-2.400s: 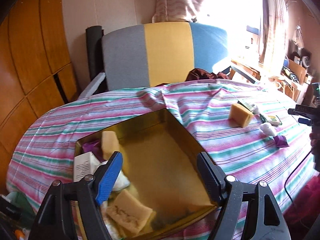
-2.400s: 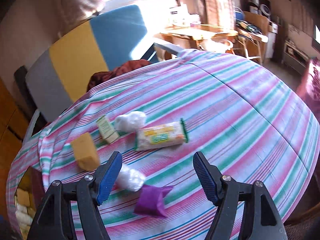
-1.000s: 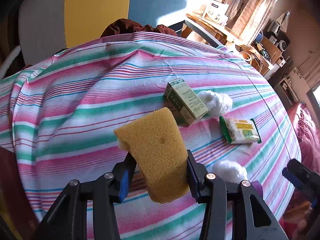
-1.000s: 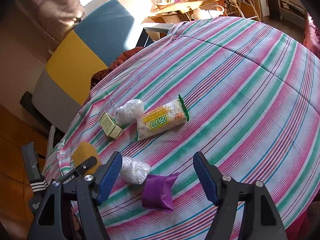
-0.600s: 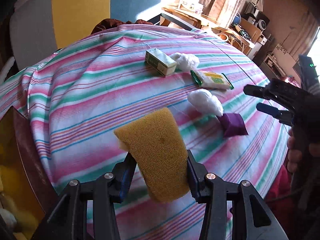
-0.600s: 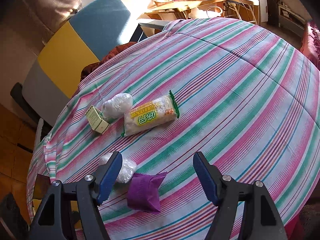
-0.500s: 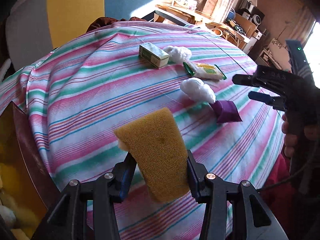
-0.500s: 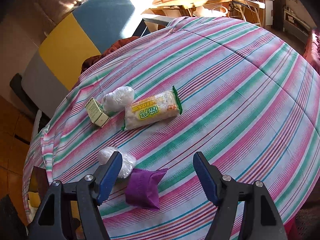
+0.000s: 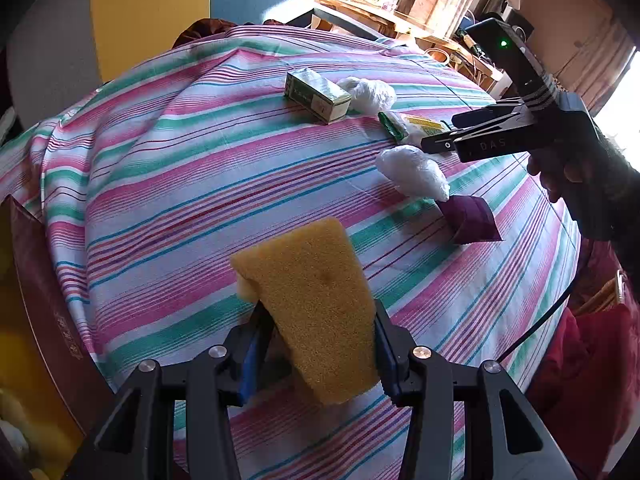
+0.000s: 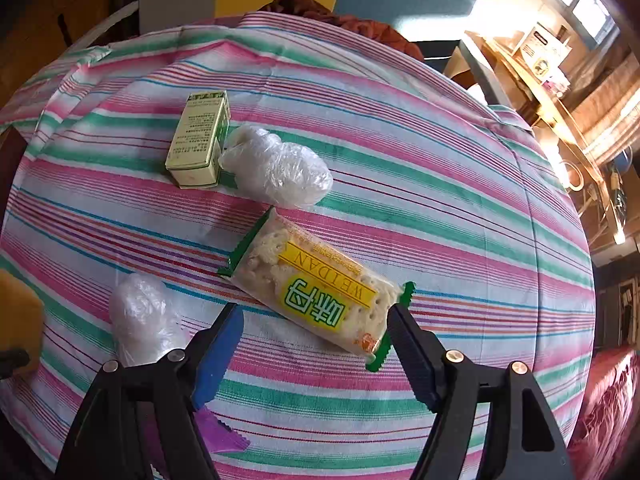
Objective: Organize objects
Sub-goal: 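Grasp a yellow sponge with the left tool while the right tool grasps the WEIDAN cracker packet, then carry the sponge into the gold tray and open the left tool while the right tool holds the cracker packet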
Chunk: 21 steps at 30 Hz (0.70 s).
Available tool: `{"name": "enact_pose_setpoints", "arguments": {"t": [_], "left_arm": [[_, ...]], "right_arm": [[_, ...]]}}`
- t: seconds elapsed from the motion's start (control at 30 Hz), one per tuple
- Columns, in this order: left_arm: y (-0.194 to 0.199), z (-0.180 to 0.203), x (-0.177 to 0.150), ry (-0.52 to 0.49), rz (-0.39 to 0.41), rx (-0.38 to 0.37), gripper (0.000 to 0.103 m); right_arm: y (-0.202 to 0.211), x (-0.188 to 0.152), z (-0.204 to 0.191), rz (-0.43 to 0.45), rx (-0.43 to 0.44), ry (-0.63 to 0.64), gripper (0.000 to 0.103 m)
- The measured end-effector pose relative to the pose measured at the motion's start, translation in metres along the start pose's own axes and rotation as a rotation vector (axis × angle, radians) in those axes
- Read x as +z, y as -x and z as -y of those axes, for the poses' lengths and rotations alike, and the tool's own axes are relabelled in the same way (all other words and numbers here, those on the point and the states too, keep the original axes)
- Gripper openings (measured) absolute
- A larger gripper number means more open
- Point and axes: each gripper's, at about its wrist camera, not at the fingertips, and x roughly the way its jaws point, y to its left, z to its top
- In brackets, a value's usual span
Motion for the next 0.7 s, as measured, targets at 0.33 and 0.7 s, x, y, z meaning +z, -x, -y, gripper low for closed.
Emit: {"name": "enact_pose_setpoints", "arguments": {"t": [0.33, 0.7], "left_arm": [[-0.003, -0.004, 0.002, 0.027, -0.005, -0.023, 0.049], [0.009, -0.001, -0.005, 0.043, 0.041, -0.006, 0.047]], "right_arm": [[-0.027, 0.017, 0.021, -0.076, 0.083, 0.046, 0.08], [-0.002, -0.062, 0.023, -0.034, 0.08, -0.2, 0.049]]}}
